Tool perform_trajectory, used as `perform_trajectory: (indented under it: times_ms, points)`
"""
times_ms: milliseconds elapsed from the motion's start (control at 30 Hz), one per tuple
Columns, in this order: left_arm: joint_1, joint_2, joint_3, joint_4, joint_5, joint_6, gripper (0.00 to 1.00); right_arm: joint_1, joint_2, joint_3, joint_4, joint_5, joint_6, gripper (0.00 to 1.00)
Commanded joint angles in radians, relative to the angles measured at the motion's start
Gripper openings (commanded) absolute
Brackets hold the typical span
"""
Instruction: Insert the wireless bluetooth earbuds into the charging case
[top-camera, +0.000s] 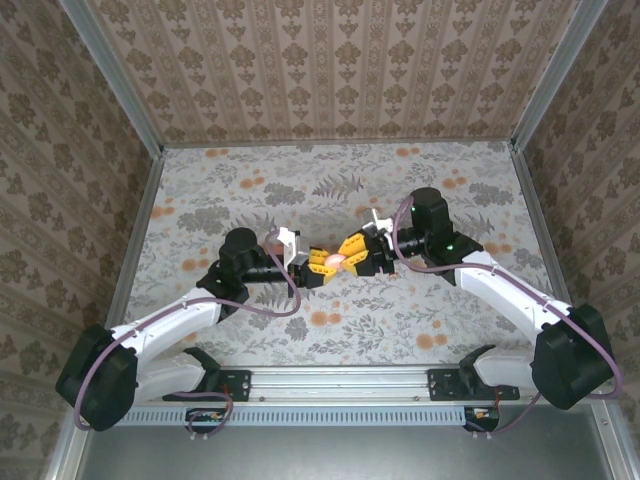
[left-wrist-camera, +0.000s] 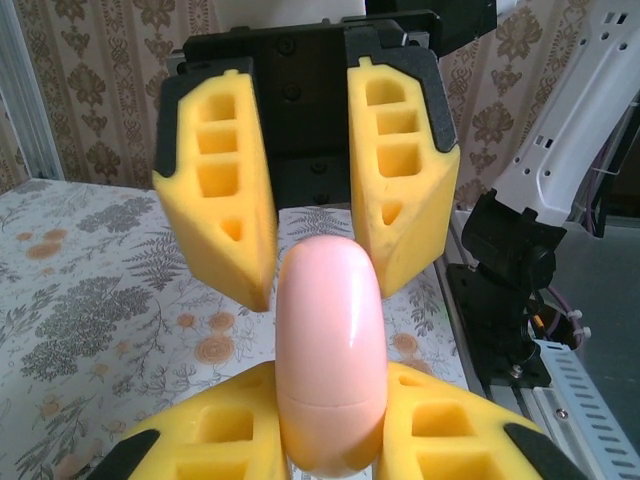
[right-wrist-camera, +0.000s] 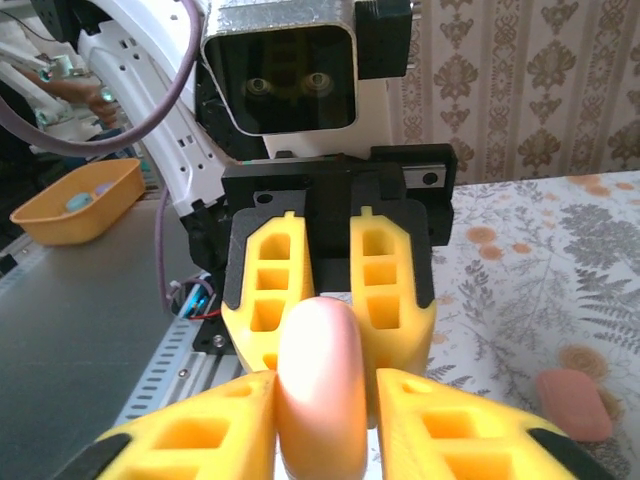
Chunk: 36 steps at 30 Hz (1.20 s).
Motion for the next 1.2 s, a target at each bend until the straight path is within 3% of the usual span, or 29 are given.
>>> perform_trajectory:
  times_ms: [0, 433, 733, 1167]
  points:
    - [0.004, -0.012, 0.014, -0.006, 0.034, 0.016, 0.16, -0.002, 0.005, 0.003, -0.008, 0.057, 0.003, 0.36]
    - [0.003, -0.016, 0.023, -0.044, 0.035, 0.039, 0.16, -0.041, -0.005, 0.008, 0.063, 0.244, 0.097, 0.40]
    - [0.003, -0.019, 0.015, -0.048, 0.010, 0.047, 0.15, -0.072, -0.005, -0.019, 0.133, 0.253, 0.160, 0.40]
    - [0.010, -0.027, -0.021, -0.094, -0.213, 0.058, 0.15, -0.074, -0.084, -0.044, 0.012, 0.391, 0.228, 0.51]
